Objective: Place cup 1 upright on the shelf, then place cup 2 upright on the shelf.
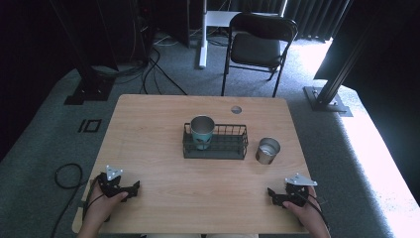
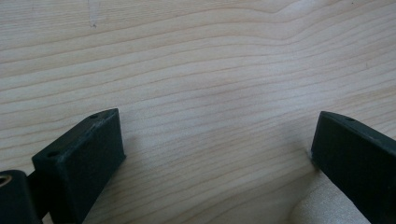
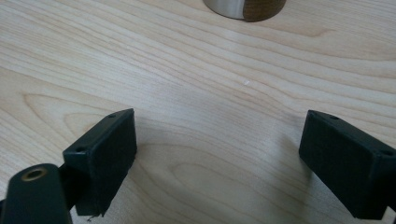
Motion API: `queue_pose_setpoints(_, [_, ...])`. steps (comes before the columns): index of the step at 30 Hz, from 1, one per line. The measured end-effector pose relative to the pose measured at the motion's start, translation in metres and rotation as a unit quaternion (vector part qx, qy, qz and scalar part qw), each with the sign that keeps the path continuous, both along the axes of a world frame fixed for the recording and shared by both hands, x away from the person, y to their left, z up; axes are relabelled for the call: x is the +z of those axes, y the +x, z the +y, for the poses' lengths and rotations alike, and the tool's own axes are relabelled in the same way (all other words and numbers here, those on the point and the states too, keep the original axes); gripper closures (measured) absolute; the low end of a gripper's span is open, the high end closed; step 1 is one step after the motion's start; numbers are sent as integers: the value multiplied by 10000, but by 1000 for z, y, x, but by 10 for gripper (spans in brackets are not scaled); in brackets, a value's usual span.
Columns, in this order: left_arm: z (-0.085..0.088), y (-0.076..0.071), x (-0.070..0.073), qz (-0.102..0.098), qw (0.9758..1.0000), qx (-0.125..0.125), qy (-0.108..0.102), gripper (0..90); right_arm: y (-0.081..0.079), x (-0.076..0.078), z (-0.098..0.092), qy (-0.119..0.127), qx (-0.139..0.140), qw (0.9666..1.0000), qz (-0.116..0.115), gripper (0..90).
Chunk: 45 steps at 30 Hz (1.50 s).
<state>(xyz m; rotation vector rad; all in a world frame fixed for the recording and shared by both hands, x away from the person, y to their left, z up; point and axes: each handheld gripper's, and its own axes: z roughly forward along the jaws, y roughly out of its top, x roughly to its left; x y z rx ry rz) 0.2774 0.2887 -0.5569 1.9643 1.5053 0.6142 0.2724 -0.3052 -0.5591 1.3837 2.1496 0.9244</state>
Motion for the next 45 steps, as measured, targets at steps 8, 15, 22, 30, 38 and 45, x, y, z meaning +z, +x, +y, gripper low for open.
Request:
queue_pose_setpoints(8, [0, 0, 0, 6, 10000, -1, 1, 29, 1, 0, 0, 2, -28, 10000, 6, 107])
queue_pose_setpoints(15, [0, 0, 0, 4, 10000, 0, -2, 29, 4, 0, 0, -1, -49, 10000, 6, 107])
queue_pose_setpoints(22, [0, 0, 0, -1, 10000, 1, -4, 30, 11, 0, 2, -3, -96, 10000, -19, 108])
queue_pose_setpoints(30, [0, 0, 0, -3, 10000, 1, -4, 30, 24, 6, 9, 170, -323, 9992, -178, 108])
queue_pose_setpoints(38, [0, 0, 0, 5, 10000, -2, -1, 30, 34, 20, 10, 237, -441, 9978, -444, 108])
queue_pose_setpoints(45, [0, 0, 0, 3, 10000, 0, -2, 30, 44, 33, 10, 371, -450, 9953, -767, 108])
